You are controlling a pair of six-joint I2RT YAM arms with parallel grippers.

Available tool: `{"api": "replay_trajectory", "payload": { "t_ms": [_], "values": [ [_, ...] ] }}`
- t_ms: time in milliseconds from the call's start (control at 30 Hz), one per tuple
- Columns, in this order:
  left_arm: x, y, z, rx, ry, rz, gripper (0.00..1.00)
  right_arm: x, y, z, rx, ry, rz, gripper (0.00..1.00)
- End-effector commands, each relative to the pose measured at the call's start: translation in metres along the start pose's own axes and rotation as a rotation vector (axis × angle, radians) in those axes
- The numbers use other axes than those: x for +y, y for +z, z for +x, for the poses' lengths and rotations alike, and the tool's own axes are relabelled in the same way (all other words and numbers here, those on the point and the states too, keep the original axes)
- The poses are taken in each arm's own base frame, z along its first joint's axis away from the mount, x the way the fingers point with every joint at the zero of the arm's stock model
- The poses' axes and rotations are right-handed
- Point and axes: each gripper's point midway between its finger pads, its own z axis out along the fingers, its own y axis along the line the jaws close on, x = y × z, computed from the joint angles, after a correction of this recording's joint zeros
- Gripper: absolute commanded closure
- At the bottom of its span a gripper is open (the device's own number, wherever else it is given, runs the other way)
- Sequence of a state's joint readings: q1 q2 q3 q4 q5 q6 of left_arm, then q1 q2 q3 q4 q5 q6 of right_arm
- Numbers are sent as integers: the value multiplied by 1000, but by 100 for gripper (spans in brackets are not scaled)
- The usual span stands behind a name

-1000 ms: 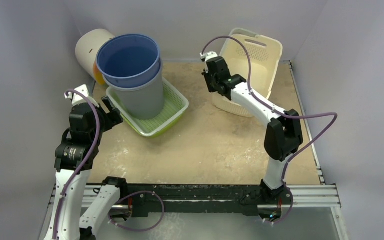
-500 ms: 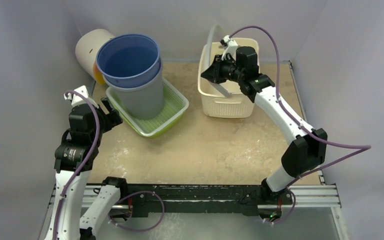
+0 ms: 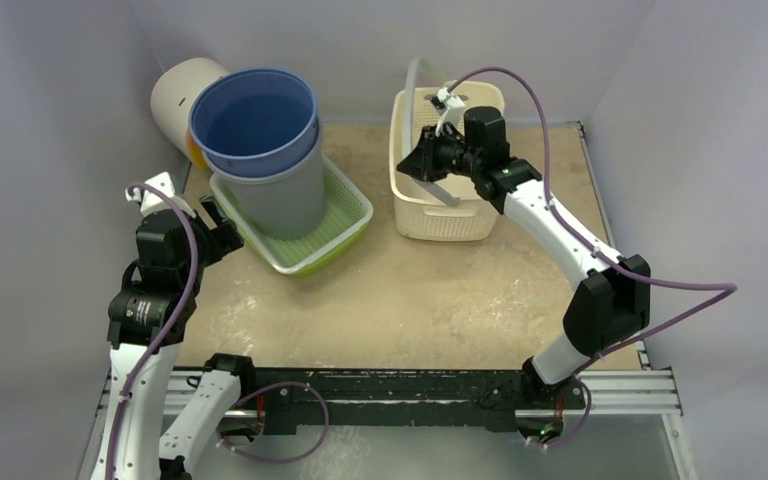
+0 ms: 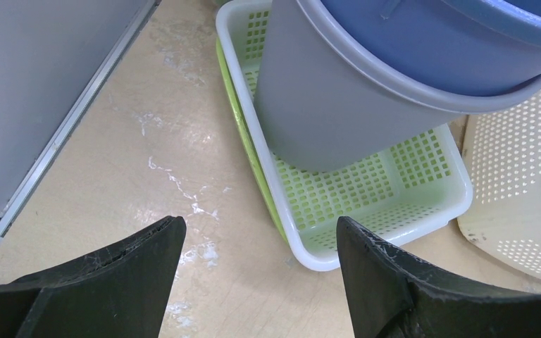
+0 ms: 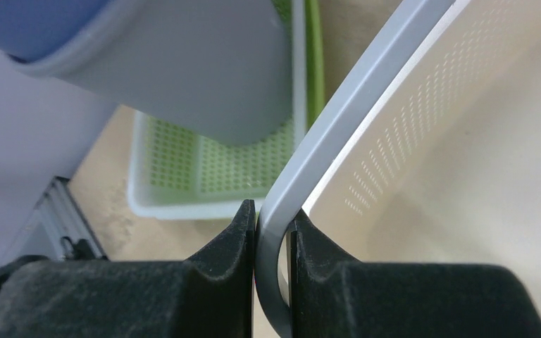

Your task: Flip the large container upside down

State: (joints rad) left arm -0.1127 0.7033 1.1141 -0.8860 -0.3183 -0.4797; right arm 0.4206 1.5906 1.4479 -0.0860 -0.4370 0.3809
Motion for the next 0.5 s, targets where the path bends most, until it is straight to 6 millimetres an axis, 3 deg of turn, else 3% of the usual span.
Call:
{"api": "replay_trajectory", "payload": {
  "t_ms": [0,67,200,333,467],
  "values": [
    [-2,0,-4,-25,-20,9,21,-24,-19,3,-5,-106,140,94],
    [-3,1,-4,-25,-23,14,21,-32,-21,19,37,-106,174,90],
    [-7,5,-4,-22,-24,26,21,-45,-25,31,68,-106,237,74],
    [-9,7,-4,-19,-24,27,21,-59,-29,31,88,-111,331,53],
    [-8,7,-3,-21,-24,29,21,-67,-28,28,119,-109,386,47]
  ]
}}
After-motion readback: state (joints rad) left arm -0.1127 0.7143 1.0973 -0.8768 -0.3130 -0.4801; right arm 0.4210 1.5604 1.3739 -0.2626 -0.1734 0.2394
